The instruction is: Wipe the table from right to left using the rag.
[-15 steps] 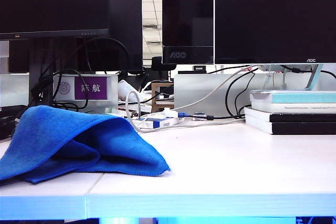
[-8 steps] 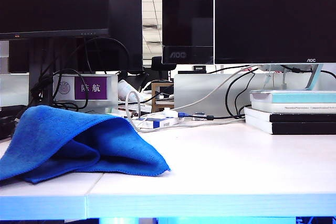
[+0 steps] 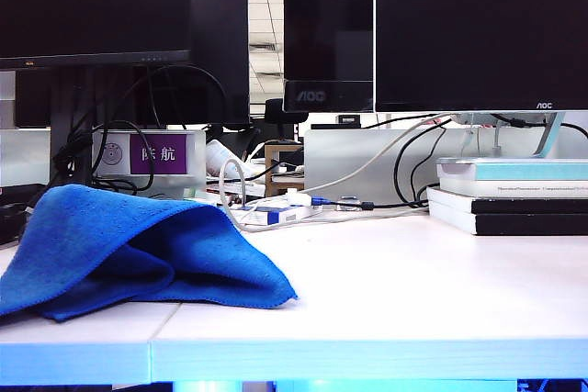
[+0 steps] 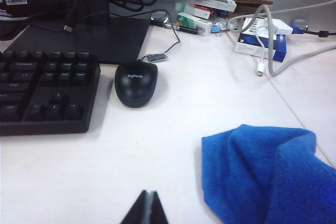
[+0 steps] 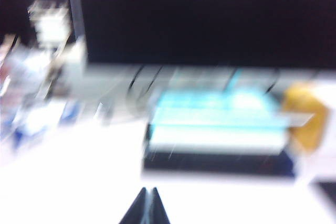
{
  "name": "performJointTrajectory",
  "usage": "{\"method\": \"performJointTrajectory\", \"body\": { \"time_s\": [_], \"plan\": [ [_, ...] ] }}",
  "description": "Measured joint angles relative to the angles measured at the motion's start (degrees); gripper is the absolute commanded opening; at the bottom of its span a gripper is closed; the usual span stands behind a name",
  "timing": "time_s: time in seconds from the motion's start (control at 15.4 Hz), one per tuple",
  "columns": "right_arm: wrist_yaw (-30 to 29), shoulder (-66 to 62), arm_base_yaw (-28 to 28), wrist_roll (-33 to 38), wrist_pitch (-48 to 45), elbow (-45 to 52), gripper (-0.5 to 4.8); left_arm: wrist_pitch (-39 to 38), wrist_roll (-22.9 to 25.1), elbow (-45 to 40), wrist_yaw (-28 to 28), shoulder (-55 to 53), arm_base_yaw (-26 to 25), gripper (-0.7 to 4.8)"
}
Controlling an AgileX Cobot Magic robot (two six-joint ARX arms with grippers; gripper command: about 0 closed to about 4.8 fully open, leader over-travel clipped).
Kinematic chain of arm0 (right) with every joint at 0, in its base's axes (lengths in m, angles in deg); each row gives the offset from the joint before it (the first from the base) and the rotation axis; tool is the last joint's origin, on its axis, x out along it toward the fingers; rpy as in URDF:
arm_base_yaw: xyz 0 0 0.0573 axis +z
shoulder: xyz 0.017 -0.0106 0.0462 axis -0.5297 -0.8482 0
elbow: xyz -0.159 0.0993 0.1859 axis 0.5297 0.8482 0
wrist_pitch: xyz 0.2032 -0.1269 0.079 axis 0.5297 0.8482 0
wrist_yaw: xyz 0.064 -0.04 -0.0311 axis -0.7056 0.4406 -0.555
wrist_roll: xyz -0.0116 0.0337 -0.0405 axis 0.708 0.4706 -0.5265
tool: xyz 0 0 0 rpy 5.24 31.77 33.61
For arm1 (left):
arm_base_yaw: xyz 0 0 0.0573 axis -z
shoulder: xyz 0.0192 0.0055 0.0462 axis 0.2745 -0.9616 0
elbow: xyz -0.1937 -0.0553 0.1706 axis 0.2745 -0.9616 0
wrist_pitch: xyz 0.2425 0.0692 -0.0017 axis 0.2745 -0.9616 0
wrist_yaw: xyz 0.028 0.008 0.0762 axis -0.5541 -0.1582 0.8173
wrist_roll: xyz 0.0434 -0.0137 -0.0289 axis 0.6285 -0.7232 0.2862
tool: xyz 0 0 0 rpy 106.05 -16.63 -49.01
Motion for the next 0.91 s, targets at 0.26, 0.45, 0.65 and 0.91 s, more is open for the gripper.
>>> {"method": "performJointTrajectory", "body": {
  "time_s": [0.26, 0.45, 0.65, 0.91],
  "plan": [
    [-5.70, 3.93, -3.54, 0.04, 7.32, 8.48, -0.01, 0.00, 0.00, 0.00, 0.00, 0.00, 0.00, -0.02],
    [-6.08, 4.52, -4.44, 2.19, 6.88, 12.59, -0.01, 0.00, 0.00, 0.00, 0.04, 0.00, -0.02, -0.02],
    [-7.34, 4.52, -6.73, 3.28, 5.16, 13.70, -0.01, 0.00, 0.00, 0.00, 0.02, 0.00, -0.02, -0.01],
    [-7.30, 4.52, -11.08, 8.57, 5.18, 13.70, -0.01, 0.00, 0.00, 0.00, 0.02, 0.00, -0.02, -0.02]
  ]
}}
